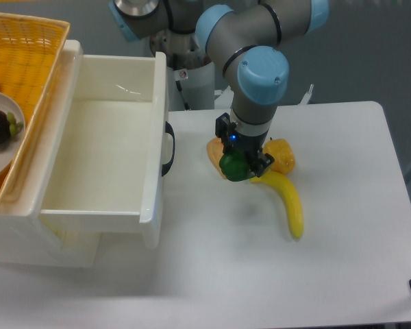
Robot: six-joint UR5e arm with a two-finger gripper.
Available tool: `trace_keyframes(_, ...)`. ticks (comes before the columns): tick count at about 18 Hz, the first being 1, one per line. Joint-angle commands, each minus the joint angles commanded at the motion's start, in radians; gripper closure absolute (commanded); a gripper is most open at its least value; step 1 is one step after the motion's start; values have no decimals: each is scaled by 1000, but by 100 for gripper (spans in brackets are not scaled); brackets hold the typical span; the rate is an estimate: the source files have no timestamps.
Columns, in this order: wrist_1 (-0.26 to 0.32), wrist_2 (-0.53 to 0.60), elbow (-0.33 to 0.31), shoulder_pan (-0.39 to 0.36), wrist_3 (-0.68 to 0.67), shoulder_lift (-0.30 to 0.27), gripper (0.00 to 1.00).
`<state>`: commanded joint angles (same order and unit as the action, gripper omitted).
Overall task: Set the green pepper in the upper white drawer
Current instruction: 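Close the gripper around the green bell pepper on the table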
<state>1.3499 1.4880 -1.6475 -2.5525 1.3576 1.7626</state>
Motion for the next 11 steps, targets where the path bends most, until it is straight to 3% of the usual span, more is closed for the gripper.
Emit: trace_keyframes(11, 3, -25, 0, -5, -121, -17, 56)
